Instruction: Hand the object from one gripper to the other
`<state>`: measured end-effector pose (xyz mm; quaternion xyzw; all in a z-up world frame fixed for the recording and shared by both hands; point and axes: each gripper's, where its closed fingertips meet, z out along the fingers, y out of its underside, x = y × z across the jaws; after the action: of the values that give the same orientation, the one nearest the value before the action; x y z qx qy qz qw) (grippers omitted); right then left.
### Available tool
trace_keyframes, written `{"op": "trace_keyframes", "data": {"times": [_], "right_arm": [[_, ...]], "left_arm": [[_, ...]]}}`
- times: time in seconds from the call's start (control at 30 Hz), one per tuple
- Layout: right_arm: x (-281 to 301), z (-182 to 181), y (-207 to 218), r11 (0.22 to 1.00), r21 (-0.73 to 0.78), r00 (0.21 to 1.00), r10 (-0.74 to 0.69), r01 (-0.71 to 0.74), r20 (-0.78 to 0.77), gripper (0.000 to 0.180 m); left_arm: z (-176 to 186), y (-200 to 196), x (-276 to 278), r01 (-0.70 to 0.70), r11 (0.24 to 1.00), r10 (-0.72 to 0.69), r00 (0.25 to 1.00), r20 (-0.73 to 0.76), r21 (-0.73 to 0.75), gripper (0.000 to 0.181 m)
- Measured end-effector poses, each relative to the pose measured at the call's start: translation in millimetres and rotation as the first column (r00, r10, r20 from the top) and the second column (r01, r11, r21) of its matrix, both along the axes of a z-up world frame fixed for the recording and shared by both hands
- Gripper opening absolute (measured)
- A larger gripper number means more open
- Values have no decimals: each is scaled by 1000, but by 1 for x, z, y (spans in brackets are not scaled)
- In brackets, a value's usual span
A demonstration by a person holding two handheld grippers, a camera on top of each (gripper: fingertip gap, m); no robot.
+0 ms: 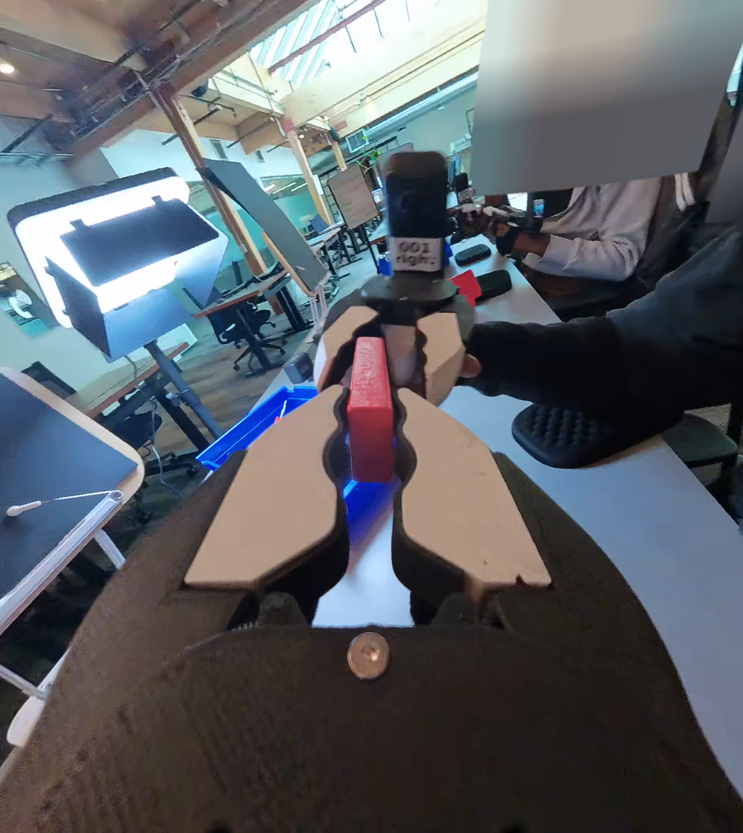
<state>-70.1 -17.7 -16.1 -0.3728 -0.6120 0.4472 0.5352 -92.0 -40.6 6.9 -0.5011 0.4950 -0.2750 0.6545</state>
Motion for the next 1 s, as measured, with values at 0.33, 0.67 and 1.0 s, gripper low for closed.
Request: {"op": "trace_keyframes", "data": {"times": [0.33,0.67,1.0], "right_arm": [[5,17,-10,924,359,983,-80,135,-166,17],[-1,4,-28,661,726,981,-110,192,-158,17],[1,10,-24,644,729,972,-133,232,-192,17]], "left_arm": [[4,5,-4,120,963,-83,984,159,-240,37],[-10,-3,-8,474,677,-302,876,375,-563,32],[-15,5,-14,274,796,-184,959,215,-539,59]]}}
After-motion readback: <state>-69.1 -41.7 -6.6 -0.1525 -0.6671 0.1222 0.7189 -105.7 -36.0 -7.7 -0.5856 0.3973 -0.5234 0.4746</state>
